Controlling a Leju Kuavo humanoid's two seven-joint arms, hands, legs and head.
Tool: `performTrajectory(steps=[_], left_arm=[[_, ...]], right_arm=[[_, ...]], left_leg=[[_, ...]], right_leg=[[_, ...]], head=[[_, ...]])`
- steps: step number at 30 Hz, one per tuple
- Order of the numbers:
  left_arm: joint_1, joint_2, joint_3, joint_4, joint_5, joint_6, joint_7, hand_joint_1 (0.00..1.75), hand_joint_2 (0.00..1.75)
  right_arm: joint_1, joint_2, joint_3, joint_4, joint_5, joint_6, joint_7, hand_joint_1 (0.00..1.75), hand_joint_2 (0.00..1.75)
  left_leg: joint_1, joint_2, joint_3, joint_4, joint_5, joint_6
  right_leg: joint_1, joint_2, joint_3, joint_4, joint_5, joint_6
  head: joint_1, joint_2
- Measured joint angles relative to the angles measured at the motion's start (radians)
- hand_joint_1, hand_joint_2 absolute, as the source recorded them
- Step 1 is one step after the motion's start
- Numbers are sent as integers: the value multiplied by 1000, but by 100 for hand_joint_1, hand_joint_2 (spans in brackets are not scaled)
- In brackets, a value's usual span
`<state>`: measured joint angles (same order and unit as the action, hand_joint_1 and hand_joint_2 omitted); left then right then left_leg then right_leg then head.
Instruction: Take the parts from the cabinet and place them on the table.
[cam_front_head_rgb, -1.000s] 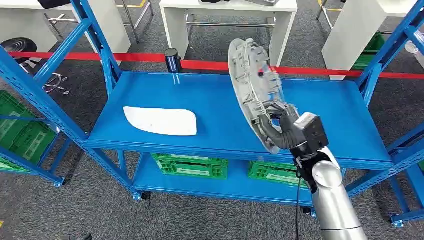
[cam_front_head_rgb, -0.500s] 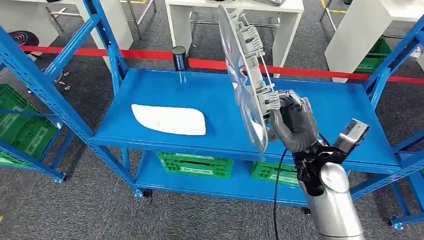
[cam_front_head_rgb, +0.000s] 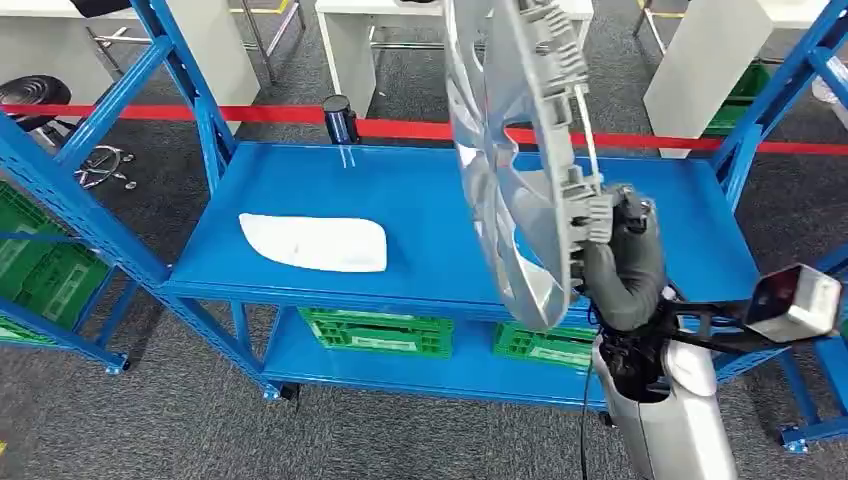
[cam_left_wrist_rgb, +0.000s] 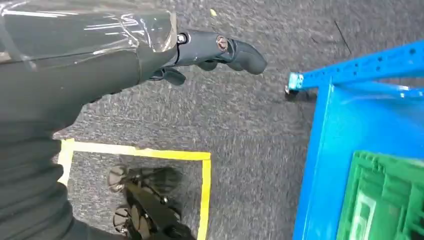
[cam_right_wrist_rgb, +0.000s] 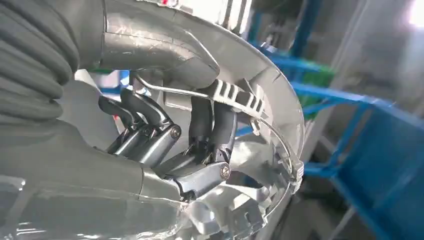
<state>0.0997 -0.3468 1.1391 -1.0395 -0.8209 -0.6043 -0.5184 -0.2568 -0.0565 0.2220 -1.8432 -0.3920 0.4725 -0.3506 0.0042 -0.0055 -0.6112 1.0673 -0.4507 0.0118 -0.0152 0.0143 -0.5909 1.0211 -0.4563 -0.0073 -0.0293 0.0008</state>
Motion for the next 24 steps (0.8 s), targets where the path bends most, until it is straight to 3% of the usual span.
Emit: performTrajectory(steps=[1,4,5,6,7,8,9,10,11,12,13,15,16,17,20,21,22,24], left_arm=[[-4,1,4,-4,-11,0,-2,0,175],[-8,-1,19,-7,-40,-6,-5,0,175],[-10,-1,23,-8,-47,-11,-8,0,175],[-10,-2,26,-10,-56,-15,-10,0,175],[-13,-3,28,-11,-59,-19,-12,0,175],[-14,-3,34,-15,-63,-23,-12,0,175],[-14,-4,37,-15,-71,-26,-12,0,175],[-15,-5,38,-15,-74,-29,-12,0,175],[-15,-5,40,-15,-76,-30,-12,0,175],[-15,-5,41,-15,-81,-30,-12,0,175],[-15,-6,42,-15,-84,-30,-13,0,175],[-16,-7,43,-15,-91,-30,-13,0,175],[-16,-7,45,-16,-93,-30,-15,0,175],[-16,-7,47,-16,-97,-30,-16,0,175],[-19,-7,56,-16,-106,-31,-17,0,175],[-20,-6,60,-16,-111,-31,-16,0,175],[-19,-7,65,-16,-113,-31,-10,0,175],[-20,-8,73,-16,-120,-33,3,0,175]], right_arm=[[2,0,0,-15,-24,18,0,175,175],[11,2,3,-57,-110,73,-3,175,175],[12,2,4,-73,-132,88,-3,175,175],[13,2,5,-88,-147,100,-3,175,175],[14,0,6,-101,-163,112,-3,175,175],[13,-1,9,-112,-173,120,-3,175,175],[15,-3,10,-122,-179,128,-3,175,175],[19,-5,13,-129,-181,131,-3,175,175],[21,-5,15,-132,-181,135,-5,175,175],[26,-8,17,-137,-178,142,-10,175,175],[27,-11,21,-144,-167,149,-18,175,175],[28,-15,29,-155,-155,160,-23,175,175],[28,-18,33,-163,-137,164,-30,175,175],[34,-19,36,-167,-123,169,-38,175,175],[36,-24,46,-180,-96,176,-50,175,175],[34,-26,49,-183,-91,176,-50,175,175],[36,-27,52,-186,-88,176,-50,175,175],[38,-29,57,-187,-88,178,-43,175,175]], left_leg=[[-6,0,24,-41,-8,10],[-13,-1,28,-48,-4,11],[-13,0,28,-56,2,15],[-1,4,36,-80,17,18],[-4,6,35,-90,25,22],[-4,7,30,-89,31,29],[-4,8,26,-89,33,28],[-6,8,20,-89,37,28],[-6,8,16,-88,41,28],[-6,8,8,-87,48,26],[-6,8,0,-85,52,24],[-3,6,-16,-75,60,16],[-3,6,-26,-63,63,11],[-6,5,-31,-63,67,4],[-3,3,-35,-59,84,-14],[0,1,-42,-55,80,-19],[2,3,-52,-32,40,-26],[6,3,-88,93,-74,-36]], right_leg=[[0,0,-1,0,1,2],[-2,-1,-7,-2,8,13],[-1,-1,-6,-6,13,20],[3,-2,-10,-4,4,22],[4,-3,-25,27,-26,16],[2,-4,-50,93,-70,7],[1,-4,-76,171,-107,4],[0,-4,-102,248,-139,4],[0,-4,-112,287,-152,8],[-1,-5,-101,290,-148,19],[-3,-5,-67,241,-130,30],[-8,-9,46,60,-78,51],[-9,-13,90,-26,-92,43],[2,-5,93,-6,-69,34],[3,-4,75,-6,-63,14],[-6,-6,68,-9,-54,3],[-6,-7,64,-9,-46,-4],[-4,-7,44,-9,-29,-13]], head=[[2,0],[1,0],[0,0],[2,0],[3,0],[5,0],[6,0],[5,0],[6,0],[6,0],[6,0],[6,0],[6,0],[3,0],[6,0],[8,0],[4,0],[3,0]])
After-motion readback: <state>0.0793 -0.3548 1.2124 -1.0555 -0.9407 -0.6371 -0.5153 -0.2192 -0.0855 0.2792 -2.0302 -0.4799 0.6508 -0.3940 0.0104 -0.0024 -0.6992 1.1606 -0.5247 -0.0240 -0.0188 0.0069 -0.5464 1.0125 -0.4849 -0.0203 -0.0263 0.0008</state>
